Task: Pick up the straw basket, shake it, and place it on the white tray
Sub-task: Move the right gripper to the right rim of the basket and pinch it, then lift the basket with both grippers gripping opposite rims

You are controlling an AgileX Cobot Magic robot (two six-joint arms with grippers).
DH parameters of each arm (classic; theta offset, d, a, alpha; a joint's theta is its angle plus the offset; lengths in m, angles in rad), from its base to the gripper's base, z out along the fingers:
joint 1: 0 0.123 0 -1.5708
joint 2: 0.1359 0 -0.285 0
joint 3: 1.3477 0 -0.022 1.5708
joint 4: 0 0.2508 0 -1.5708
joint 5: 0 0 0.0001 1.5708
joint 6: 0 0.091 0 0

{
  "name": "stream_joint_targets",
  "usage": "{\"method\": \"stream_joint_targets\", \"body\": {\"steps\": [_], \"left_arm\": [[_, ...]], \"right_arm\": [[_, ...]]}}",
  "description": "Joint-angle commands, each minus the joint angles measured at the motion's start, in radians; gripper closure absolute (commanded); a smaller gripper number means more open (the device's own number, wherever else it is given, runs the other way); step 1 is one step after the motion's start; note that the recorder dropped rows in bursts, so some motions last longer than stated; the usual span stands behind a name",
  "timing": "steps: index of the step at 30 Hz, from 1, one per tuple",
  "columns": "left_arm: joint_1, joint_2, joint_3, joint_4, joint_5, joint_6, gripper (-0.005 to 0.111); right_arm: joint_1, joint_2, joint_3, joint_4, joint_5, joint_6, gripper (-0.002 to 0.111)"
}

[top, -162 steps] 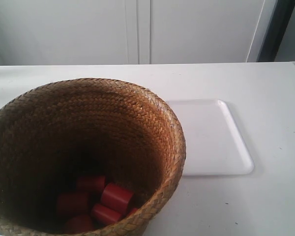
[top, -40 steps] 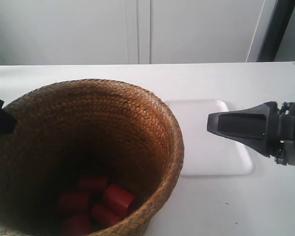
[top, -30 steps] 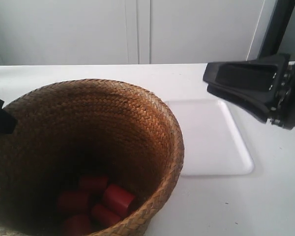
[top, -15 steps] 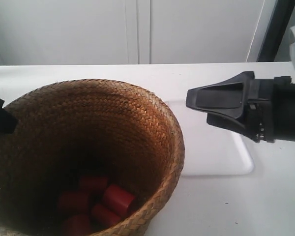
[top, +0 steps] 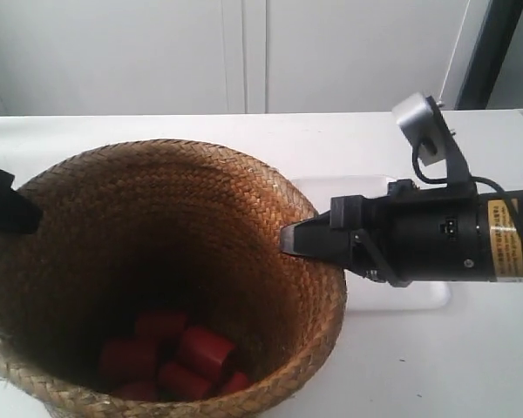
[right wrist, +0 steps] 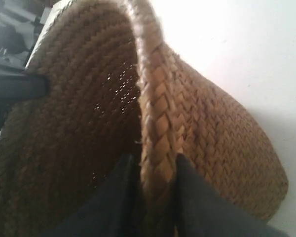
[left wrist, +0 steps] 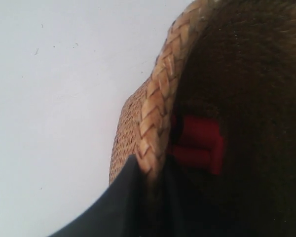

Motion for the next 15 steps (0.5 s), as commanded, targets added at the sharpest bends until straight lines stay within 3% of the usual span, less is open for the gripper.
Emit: {"method": "stream_joint_targets", "body": {"steps": [1, 4, 7, 9, 12, 15], "left_arm": [[-0.005, -0.003, 0.079, -0.279, -0.096, 0.250, 0.107], [-0.005, -0.032, 0.141, -0.615, -0.181, 0.556, 0.107], [-0.026, -0.136, 0.177, -0.888, -0.186, 0.851, 0.107], [-0.048, -0.243, 0.179, -0.904, -0.199, 0.923, 0.107], [-0.063, -0.411, 0.259, -0.837, -0.262, 0.877, 0.107], [-0.063, -0.477, 0.438, -0.911, -0.401, 0.922, 0.107]], "right_arm": [[0.007, 0.004, 0.001, 0.078, 0.100, -0.191, 0.108], [0.007, -0.039, 0.001, 0.268, -0.003, -0.420, 0.108], [0.007, -0.145, -0.014, 0.361, -0.165, -0.510, 0.108], [0.007, -0.234, -0.042, 0.306, -0.136, -0.508, 0.108], [0.012, -0.393, 0.001, 0.119, 0.088, -0.394, 0.108], [0.037, -0.431, 0.152, 0.248, 0.231, -0.496, 0.108]]}}
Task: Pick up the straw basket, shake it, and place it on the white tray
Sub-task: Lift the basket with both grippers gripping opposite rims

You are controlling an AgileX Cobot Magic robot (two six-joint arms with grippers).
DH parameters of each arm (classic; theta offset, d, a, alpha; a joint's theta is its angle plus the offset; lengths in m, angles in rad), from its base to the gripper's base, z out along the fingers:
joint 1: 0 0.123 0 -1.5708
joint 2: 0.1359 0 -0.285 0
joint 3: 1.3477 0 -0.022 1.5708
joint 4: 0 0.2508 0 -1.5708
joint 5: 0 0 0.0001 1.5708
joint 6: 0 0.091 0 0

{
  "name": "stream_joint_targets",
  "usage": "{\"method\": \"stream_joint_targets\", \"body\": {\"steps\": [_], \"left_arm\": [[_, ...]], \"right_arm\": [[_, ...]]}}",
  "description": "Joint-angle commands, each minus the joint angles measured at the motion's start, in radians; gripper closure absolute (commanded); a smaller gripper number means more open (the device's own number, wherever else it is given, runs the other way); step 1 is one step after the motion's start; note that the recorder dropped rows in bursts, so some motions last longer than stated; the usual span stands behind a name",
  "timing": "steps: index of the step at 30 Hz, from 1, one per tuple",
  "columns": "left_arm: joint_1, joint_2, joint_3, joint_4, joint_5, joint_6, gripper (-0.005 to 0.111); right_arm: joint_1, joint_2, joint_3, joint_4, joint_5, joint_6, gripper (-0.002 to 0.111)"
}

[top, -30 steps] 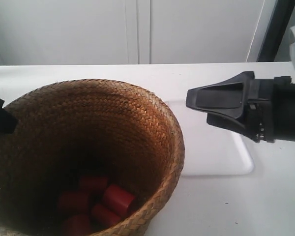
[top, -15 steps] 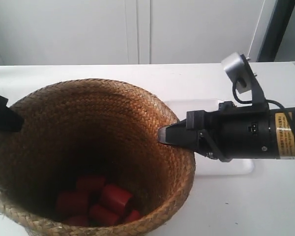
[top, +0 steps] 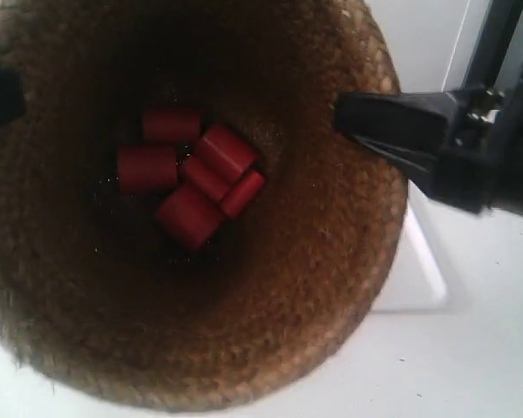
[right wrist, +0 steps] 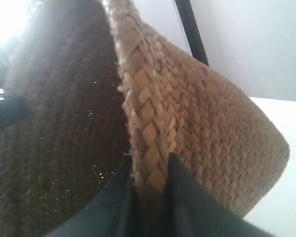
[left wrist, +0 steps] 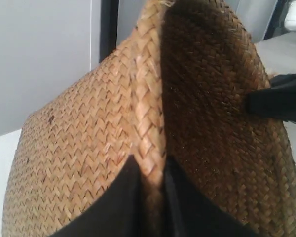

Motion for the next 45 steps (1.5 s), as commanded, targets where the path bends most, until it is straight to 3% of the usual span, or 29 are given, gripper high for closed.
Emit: {"method": "stream_joint_targets", "body": {"steps": [1, 3, 5, 8, 11, 13, 16, 18, 19, 20, 21, 22, 23, 24, 25, 26, 28, 30, 31, 33, 35, 38, 41, 43, 45], "left_arm": [[-0.017, -0.082, 0.224, -0.166, -0.128, 0.120, 0.107], [-0.017, -0.065, 0.217, -0.356, -0.165, 0.309, 0.107], [-0.017, -0.067, 0.135, -0.393, -0.057, 0.357, 0.107], [-0.017, -0.101, -0.017, -0.229, 0.073, 0.209, 0.107], [-0.017, -0.118, 0.004, 0.005, 0.072, -0.042, 0.107], [-0.017, -0.103, 0.110, 0.048, 0.001, -0.084, 0.107], [-0.017, -0.047, 0.215, -0.066, -0.160, 0.027, 0.107], [-0.017, -0.034, 0.146, -0.130, -0.110, 0.101, 0.107], [-0.017, -0.044, 0.007, -0.104, 0.006, 0.067, 0.107], [-0.017, -0.051, -0.047, -0.067, 0.046, 0.025, 0.107], [-0.017, -0.064, -0.129, 0.045, 0.070, -0.083, 0.107], [-0.017, -0.067, -0.124, 0.093, 0.068, -0.122, 0.107], [-0.017, -0.061, -0.035, 0.141, 0.037, -0.182, 0.107], [-0.017, -0.052, 0.022, 0.128, 0.004, -0.168, 0.107], [-0.017, -0.025, 0.143, 0.030, -0.104, -0.061, 0.107], [-0.017, -0.009, 0.165, -0.013, -0.132, -0.019, 0.107], [-0.017, 0.006, 0.049, -0.090, -0.044, 0.054, 0.107], [-0.017, -0.012, -0.103, -0.024, 0.060, -0.021, 0.107], [-0.017, -0.019, -0.115, 0.035, 0.064, -0.084, 0.107], [-0.017, -0.023, 0.018, 0.096, 0.002, -0.137, 0.107], [-0.017, -0.003, 0.115, 0.013, -0.117, -0.054, 0.107], [-0.017, -0.020, -0.068, 0.039, 0.016, -0.076, 0.107], [-0.017, -0.051, -0.174, 0.142, 0.086, -0.188, 0.107], [-0.017, -0.061, -0.121, 0.200, 0.070, -0.244, 0.107], [-0.017, -0.048, 0.020, 0.189, -0.015, -0.233, 0.107]], "right_arm": [[0.035, -0.061, 0.172, 0.146, 0.115, -0.175, 0.108], [0.035, -0.059, 0.139, 0.241, 0.073, -0.262, 0.108], [0.035, -0.076, 0.038, 0.160, -0.013, -0.169, 0.108], [0.035, -0.118, -0.132, -0.138, -0.065, 0.130, 0.108], [0.035, -0.127, -0.056, -0.273, 0.001, 0.256, 0.108], [0.035, -0.084, 0.077, -0.159, 0.074, 0.130, 0.108], [0.035, -0.017, 0.187, 0.152, 0.086, -0.175, 0.108], [0.035, -0.016, 0.125, 0.152, 0.008, -0.178, 0.108], [0.035, -0.051, -0.015, 0.023, -0.094, -0.022, 0.108], [0.035, -0.072, -0.074, -0.064, -0.093, 0.061, 0.108], [0.035, -0.121, -0.162, -0.293, -0.027, 0.281, 0.108], [0.035, -0.129, -0.150, -0.361, 0.014, 0.344, 0.108], [0.035, -0.122, -0.039, -0.367, 0.084, 0.352, 0.108], [0.035, -0.103, 0.016, -0.325, 0.118, 0.295, 0.108], [0.035, -0.063, 0.117, -0.160, 0.155, 0.120, 0.108], [0.035, -0.053, 0.129, -0.106, 0.153, 0.072, 0.108], [0.035, -0.060, -0.006, -0.074, 0.019, 0.062, 0.108], [0.035, -0.101, -0.167, -0.262, -0.020, 0.255, 0.108], [0.035, -0.106, -0.165, -0.355, 0.006, 0.356, 0.108], [0.035, -0.064, 0.002, -0.316, 0.101, 0.277, 0.108], [0.035, -0.020, 0.093, -0.119, 0.142, 0.067, 0.108], [0.035, -0.079, -0.074, -0.192, -0.007, 0.138, 0.108], [0.035, -0.150, -0.191, -0.367, 0.034, 0.360, 0.108], [0.035, -0.158, -0.120, -0.367, 0.077, 0.372, 0.108], [0.035, -0.123, 0.016, -0.367, 0.177, 0.340, 0.108]]}}
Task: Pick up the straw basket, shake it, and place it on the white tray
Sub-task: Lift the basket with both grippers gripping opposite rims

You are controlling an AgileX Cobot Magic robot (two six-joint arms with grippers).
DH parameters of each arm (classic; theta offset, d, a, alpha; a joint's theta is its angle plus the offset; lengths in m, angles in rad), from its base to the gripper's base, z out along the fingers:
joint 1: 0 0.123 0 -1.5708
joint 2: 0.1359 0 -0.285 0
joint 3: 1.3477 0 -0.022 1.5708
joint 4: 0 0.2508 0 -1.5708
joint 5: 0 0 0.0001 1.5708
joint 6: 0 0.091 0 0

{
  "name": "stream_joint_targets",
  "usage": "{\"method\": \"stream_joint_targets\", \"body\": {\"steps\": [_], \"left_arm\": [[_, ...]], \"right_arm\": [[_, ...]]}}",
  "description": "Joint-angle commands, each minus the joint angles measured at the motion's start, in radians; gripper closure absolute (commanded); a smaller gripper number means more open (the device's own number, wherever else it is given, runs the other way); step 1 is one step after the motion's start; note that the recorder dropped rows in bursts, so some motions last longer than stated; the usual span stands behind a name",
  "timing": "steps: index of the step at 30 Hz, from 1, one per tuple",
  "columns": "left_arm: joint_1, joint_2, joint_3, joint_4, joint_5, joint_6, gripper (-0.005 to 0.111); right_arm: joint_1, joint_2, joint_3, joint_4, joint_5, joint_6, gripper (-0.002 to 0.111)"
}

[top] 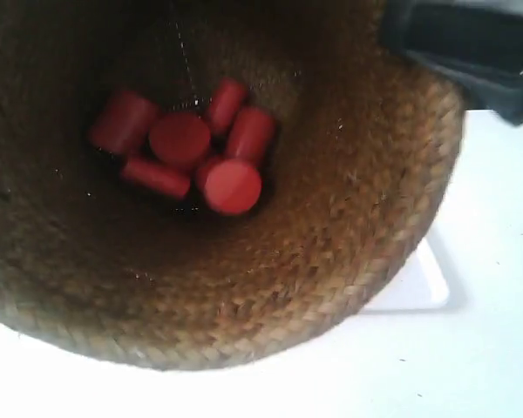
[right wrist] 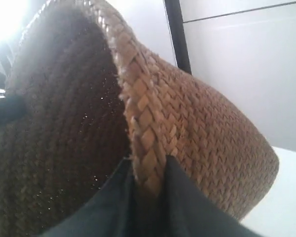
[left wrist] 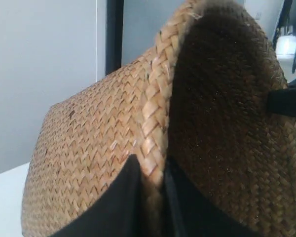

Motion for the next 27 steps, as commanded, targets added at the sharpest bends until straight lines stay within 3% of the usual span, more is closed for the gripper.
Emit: {"method": "stream_joint_targets", "body": {"steps": [1, 3, 5, 7, 10, 12, 15, 18, 20, 21, 23, 24, 25, 27], "left_arm": [[-0.006, 0.020, 0.220, -0.005, -0.073, -0.011, 0.107], [-0.006, 0.046, 0.257, -0.093, -0.135, 0.083, 0.107], [-0.006, 0.050, 0.177, -0.117, -0.057, 0.112, 0.107], [-0.006, 0.040, 0.037, -0.097, 0.055, 0.086, 0.107], [-0.006, 0.019, -0.070, 0.016, 0.113, -0.035, 0.107], [-0.006, 0.017, 0.027, 0.118, 0.089, -0.140, 0.107], [-0.006, 0.021, 0.194, 0.057, -0.021, -0.094, 0.107], [-0.006, 0.018, 0.080, 0.009, 0.054, -0.047, 0.107], [-0.006, 0.017, -0.090, 0.073, 0.157, -0.101, 0.107], [-0.004, 0.016, -0.096, 0.114, 0.162, -0.142, 0.107], [-0.004, 0.025, 0.066, 0.190, 0.091, -0.205, 0.107], [-0.004, 0.046, 0.188, 0.134, -0.017, -0.167, 0.107], [-0.004, 0.057, 0.233, 0.082, -0.048, -0.117, 0.107], [-0.004, 0.056, 0.145, 0.014, 0.044, -0.046, 0.107]], "right_arm": [[0.002, 0.047, 0.208, -0.016, 0.123, -0.031, 0.108], [0.002, 0.079, 0.230, 0.080, 0.133, -0.140, 0.108], [0.002, 0.071, 0.144, 0.073, 0.028, -0.136, 0.108], [0.002, 0.042, 0.019, 0.013, -0.085, -0.048, 0.108], [0.002, -0.008, -0.073, -0.052, -0.067, 0.099, 0.108], [0.002, 0.007, 0.064, -0.052, 0.015, 0.088, 0.108], [0.002, 0.066, 0.221, 0.082, 0.088, -0.066, 0.108], [0.002, 0.051, 0.096, 0.133, -0.069, -0.107, 0.108], [0.002, 0.000, -0.051, -0.052, -0.058, 0.091, 0.108], [0.002, -0.005, -0.044, -0.052, -0.028, 0.131, 0.108], [0.004, 0.025, 0.134, -0.052, 0.074, 0.098, 0.108], [0.005, 0.071, 0.216, 0.015, 0.125, -0.007, 0.108], [0.005, 0.091, 0.237, 0.065, 0.128, -0.066, 0.108], [0.005, 0.092, 0.150, 0.058, 0.020, -0.074, 0.108]]}}
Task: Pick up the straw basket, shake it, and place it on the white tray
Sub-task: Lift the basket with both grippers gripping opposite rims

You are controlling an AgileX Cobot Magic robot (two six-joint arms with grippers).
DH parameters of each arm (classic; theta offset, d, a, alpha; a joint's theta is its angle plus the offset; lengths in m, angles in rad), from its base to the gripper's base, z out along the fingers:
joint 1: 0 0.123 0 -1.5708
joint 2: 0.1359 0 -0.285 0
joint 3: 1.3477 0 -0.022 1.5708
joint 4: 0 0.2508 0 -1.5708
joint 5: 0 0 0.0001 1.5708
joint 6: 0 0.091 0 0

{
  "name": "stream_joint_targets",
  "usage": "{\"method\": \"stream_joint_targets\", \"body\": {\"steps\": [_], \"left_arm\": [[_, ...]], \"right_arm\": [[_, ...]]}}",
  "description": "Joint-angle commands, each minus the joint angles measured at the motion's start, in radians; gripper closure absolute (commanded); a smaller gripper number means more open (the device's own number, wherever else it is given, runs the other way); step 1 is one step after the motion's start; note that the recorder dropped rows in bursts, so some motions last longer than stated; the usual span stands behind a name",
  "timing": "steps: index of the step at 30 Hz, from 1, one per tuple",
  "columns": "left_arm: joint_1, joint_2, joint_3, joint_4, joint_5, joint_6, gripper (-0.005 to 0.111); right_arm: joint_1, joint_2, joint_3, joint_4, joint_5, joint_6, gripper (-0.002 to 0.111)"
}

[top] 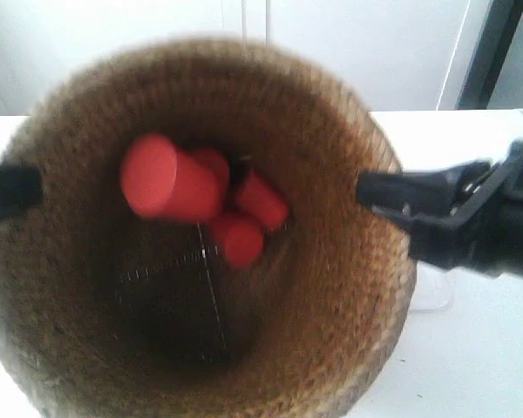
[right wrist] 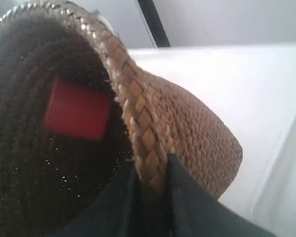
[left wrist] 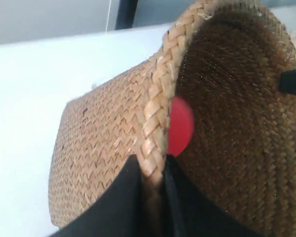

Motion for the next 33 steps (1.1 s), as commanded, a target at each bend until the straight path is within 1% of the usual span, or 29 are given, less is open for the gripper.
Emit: {"method": "stream_joint_targets", "body": {"steps": [1, 2, 4, 5, 6, 7, 8, 9, 10, 13, 14, 15, 16, 17, 18, 19, 21, 22, 23, 25, 26, 29, 31, 33], "left_arm": [[-0.002, -0.016, -0.191, -0.093, 0.142, 0.074, 0.107], [-0.002, -0.032, -0.269, -0.021, 0.173, 0.008, 0.107], [-0.002, -0.037, -0.246, 0.061, 0.164, -0.064, 0.107], [-0.002, -0.036, -0.180, 0.105, 0.135, -0.101, 0.107], [-0.002, -0.027, -0.104, 0.100, 0.083, -0.095, 0.107], [-0.002, -0.007, 0.018, 0.036, -0.029, -0.060, 0.107], [-0.002, 0.000, 0.040, -0.022, -0.046, -0.010, 0.107], [-0.002, -0.003, -0.005, -0.128, 0.008, 0.082, 0.107], [-0.002, -0.009, -0.050, -0.155, 0.047, 0.108, 0.107], [-0.002, -0.027, -0.239, -0.138, 0.182, 0.083, 0.107], [-0.002, -0.032, -0.292, -0.109, 0.200, 0.062, 0.107], [-0.002, -0.037, -0.320, -0.056, 0.202, 0.038, 0.107], [-0.002, -0.041, -0.319, 0.007, 0.195, -0.009, 0.107], [-0.002, -0.042, -0.289, 0.078, 0.188, -0.072, 0.107], [-0.002, -0.036, -0.244, 0.118, 0.177, -0.118, 0.107], [-0.002, -0.027, -0.171, 0.121, 0.149, -0.127, 0.107], [-0.002, 0.003, -0.037, 0.023, 0.053, -0.069, 0.107], [-0.002, 0.015, -0.011, -0.035, 0.034, -0.021, 0.107], [-0.002, 0.024, -0.005, -0.101, 0.043, 0.042, 0.107], [-0.002, 0.028, -0.038, -0.198, 0.089, 0.122, 0.107], [-0.002, 0.031, -0.063, -0.217, 0.107, 0.125, 0.107], [-0.002, 0.035, -0.135, -0.223, 0.133, 0.092, 0.107], [-0.002, 0.055, -0.169, -0.223, 0.107, 0.069, 0.107], [-0.002, 0.090, -0.196, -0.223, 0.096, 0.057, 0.107]], "right_arm": [[0.003, -0.018, -0.185, -0.025, -0.161, 0.005, 0.108], [0.005, -0.050, -0.251, -0.066, -0.134, 0.116, 0.108], [0.009, -0.059, -0.208, -0.066, -0.093, 0.125, 0.108], [0.012, -0.045, -0.153, -0.066, -0.063, 0.114, 0.108], [0.012, -0.023, -0.090, -0.066, -0.031, 0.084, 0.108], [0.012, 0.021, 0.002, 0.000, 0.039, -0.012, 0.108], [0.012, 0.035, 0.024, 0.045, 0.037, -0.066, 0.108], [0.012, 0.036, -0.003, 0.068, -0.013, -0.100, 0.108], [0.012, 0.028, -0.035, 0.068, -0.064, -0.100, 0.108], [0.012, -0.037, -0.182, 0.034, -0.174, -0.064, 0.108], [0.012, -0.066, -0.228, 0.002, -0.170, -0.033, 0.108], [0.012, -0.092, -0.256, -0.042, -0.140, 0.005, 0.108], [0.012, -0.108, -0.256, -0.066, -0.105, 0.044, 0.108], [0.012, -0.118, -0.225, -0.066, -0.070, 0.096, 0.108], [0.012, -0.118, -0.169, -0.066, -0.039, 0.101, 0.108], [0.012, -0.102, -0.118, -0.066, -0.012, 0.101, 0.108], [0.012, -0.055, -0.026, -0.066, 0.044, 0.064, 0.108], [0.012, -0.043, -0.010, -0.061, 0.042, 0.040, 0.108], [0.012, -0.038, -0.008, -0.044, 0.023, 0.024, 0.108], [0.012, -0.046, -0.042, -0.016, -0.038, 0.019, 0.108], [0.012, -0.053, -0.074, -0.017, -0.055, 0.019, 0.108], [0.012, -0.083, -0.161, -0.037, -0.051, 0.070, 0.108], [0.012, -0.091, -0.216, -0.066, -0.030, 0.142, 0.108], [0.012, -0.091, -0.250, -0.066, -0.021, 0.141, 0.108]]}}
